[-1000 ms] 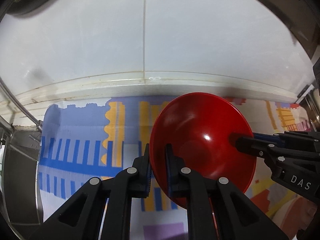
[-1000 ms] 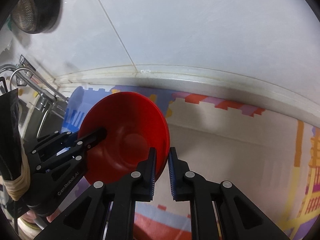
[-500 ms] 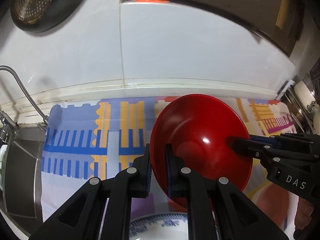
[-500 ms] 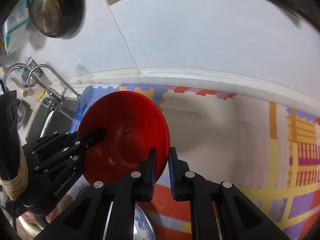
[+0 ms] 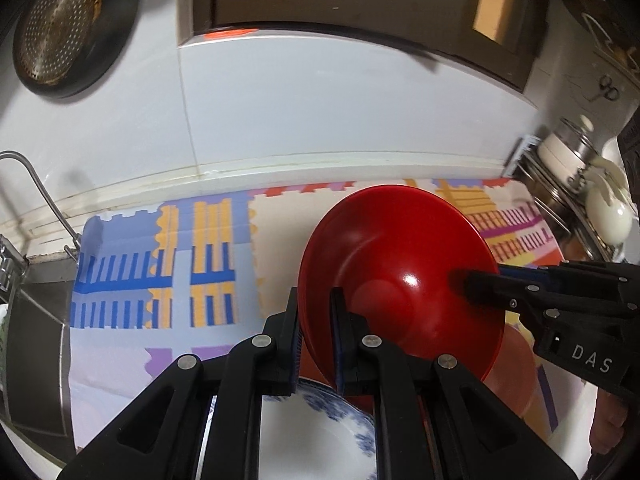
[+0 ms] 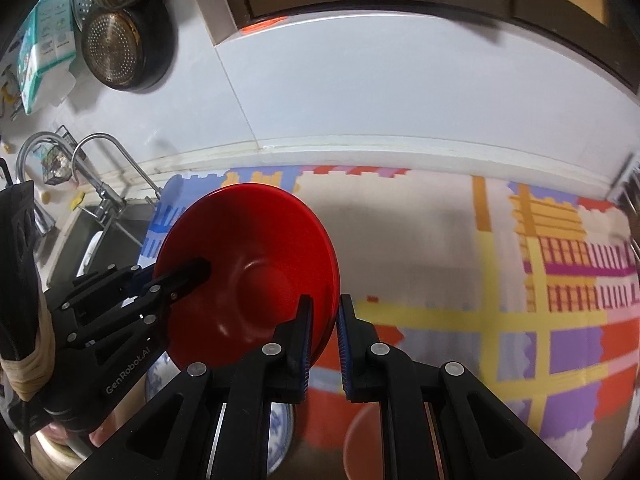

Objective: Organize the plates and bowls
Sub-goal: 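Lift the red bowl with both grippers and carry it over the stack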

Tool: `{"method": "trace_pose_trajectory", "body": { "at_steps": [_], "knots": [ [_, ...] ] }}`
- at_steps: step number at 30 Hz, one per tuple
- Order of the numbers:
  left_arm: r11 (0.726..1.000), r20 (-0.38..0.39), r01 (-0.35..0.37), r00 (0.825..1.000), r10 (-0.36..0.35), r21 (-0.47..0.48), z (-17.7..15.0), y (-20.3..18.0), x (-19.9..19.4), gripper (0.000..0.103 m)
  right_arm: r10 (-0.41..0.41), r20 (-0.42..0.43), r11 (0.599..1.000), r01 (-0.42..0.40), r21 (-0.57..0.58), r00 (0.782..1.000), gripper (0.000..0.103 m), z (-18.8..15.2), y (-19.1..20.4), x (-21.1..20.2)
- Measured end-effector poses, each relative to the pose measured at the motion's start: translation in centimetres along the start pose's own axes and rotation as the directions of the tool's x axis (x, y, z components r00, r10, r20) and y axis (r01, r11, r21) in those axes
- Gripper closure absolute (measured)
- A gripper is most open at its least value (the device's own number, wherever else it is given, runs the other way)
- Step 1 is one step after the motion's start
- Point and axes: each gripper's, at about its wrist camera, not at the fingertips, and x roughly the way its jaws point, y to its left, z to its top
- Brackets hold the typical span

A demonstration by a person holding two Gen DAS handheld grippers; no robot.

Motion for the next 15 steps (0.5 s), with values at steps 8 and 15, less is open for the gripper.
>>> {"method": "trace_pose_trajectory", "body": {
  "at_steps": [8, 15],
  "knots": [
    [0.998, -0.003, 0.048, 0.999, -0.048, 0.042, -2.1, -3.7, -1.5, 0.090, -0.049, 0.027, 0.999, 0.049, 0.018, 0.998, 0.090, -3.3, -1.6, -3.6],
    [0.994, -0.018, 0.076, 0.997, -0.075, 0.072, -3.6, -6.6, -1.9, 0.089, -0.071, 0.021, 0.997, 0.070, 0.040, 0.997, 0.090, -6.0, -3.1, -5.3]
  ]
}}
